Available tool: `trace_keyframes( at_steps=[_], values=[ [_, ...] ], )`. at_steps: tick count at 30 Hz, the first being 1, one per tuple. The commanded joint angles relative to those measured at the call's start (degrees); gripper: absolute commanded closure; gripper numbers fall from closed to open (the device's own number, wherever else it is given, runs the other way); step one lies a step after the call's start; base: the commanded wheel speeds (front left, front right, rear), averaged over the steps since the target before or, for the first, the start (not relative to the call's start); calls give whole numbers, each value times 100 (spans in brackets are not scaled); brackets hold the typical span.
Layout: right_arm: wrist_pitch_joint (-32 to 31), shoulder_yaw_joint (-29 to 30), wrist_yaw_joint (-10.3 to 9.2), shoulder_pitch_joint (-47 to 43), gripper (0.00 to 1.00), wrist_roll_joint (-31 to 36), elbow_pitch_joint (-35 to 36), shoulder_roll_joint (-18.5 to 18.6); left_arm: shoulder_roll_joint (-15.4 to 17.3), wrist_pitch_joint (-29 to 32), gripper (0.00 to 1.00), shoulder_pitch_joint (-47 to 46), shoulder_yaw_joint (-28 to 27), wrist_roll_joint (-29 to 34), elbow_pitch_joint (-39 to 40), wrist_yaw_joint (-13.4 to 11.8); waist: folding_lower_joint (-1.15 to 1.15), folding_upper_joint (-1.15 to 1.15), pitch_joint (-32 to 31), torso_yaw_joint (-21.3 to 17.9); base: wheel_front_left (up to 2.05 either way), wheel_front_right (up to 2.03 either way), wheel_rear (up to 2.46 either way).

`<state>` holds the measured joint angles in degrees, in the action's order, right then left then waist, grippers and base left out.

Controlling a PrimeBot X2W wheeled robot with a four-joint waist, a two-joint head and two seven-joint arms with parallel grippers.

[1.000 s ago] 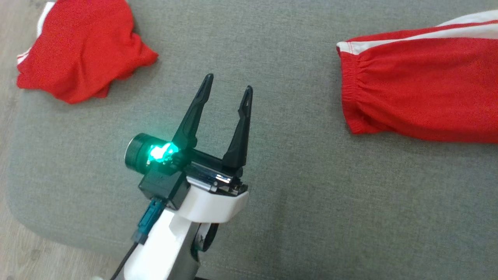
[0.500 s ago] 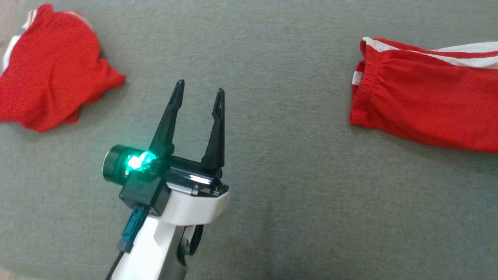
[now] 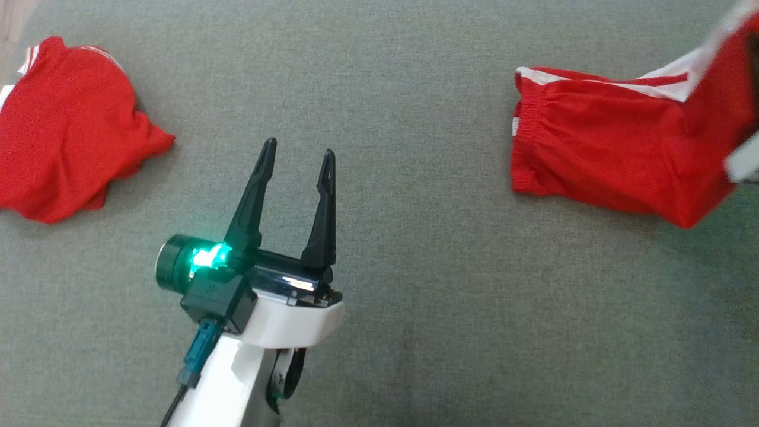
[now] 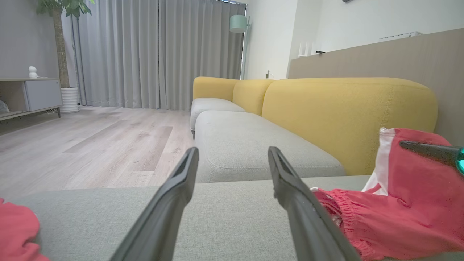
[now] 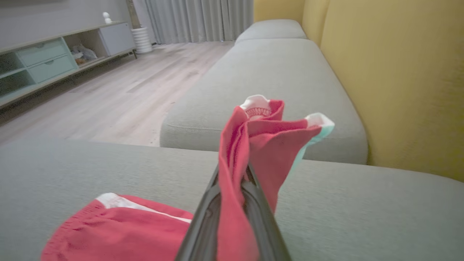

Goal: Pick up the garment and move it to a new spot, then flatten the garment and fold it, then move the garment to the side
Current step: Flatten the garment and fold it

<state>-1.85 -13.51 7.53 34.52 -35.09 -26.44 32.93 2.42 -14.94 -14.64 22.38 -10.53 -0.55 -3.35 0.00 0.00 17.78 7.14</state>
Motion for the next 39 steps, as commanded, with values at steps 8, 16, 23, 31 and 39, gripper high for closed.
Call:
trace_keyframes(
  at_steps=[8,16,23,31,39],
  values=[
    [-184,-751,-4,-66,100,507,872,-1003,46,-6,0,-29,-162,-110,145,16,0,0,-17,45,0,0,0],
    [520,-1164,-4,-543,0,397,775,-1880,46,-6,0,78,-159,-178,88,-12,0,0,-258,99,0,0,0],
    [1536,-601,-4,-1313,0,585,1023,-1505,46,-6,0,553,-437,-102,181,-46,0,0,-844,-165,0,0,0],
    [1682,516,-4,-2783,0,998,1686,-1662,46,-6,0,1419,-711,-52,302,-139,0,0,-1498,-360,0,0,0],
    [1684,591,-4,-3965,0,1655,1777,-2044,46,-6,0,2210,-985,51,273,-16,0,0,-1935,-451,0,0,0]
  ],
)
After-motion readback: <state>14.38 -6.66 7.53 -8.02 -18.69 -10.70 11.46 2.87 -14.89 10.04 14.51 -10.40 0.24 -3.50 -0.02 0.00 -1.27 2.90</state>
